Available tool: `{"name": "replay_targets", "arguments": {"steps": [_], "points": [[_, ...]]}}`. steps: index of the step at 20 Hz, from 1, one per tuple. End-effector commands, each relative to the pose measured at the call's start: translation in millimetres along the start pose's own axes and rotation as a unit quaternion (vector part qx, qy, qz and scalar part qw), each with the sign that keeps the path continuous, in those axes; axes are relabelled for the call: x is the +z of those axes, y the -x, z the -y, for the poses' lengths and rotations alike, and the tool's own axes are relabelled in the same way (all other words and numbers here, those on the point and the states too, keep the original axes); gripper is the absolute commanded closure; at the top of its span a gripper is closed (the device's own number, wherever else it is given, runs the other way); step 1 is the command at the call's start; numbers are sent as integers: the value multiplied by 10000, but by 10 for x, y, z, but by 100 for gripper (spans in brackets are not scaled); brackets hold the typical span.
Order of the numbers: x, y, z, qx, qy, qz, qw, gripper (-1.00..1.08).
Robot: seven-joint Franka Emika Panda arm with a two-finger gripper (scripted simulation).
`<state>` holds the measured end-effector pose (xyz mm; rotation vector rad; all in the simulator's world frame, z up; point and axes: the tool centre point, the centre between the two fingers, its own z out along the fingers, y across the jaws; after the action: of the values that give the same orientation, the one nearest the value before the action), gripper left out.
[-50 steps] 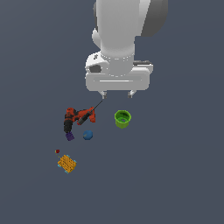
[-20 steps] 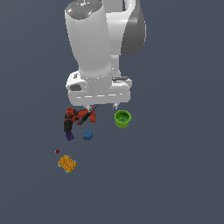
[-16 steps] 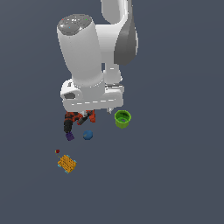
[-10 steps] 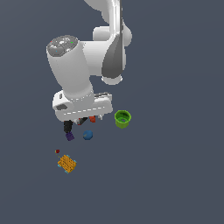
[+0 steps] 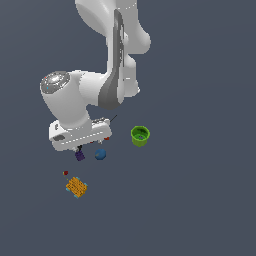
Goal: Pick up a designated object from a clutter of objects.
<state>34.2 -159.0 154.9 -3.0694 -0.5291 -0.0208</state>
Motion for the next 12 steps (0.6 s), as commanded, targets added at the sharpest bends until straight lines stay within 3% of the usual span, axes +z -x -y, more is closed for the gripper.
{"name": "replay_targets", "arguments": {"steps": [1,12], "points": [[158,78,-147,-198,23,12,9998,-92],[672,391,-585,-830,94,78,9965,-92]]}}
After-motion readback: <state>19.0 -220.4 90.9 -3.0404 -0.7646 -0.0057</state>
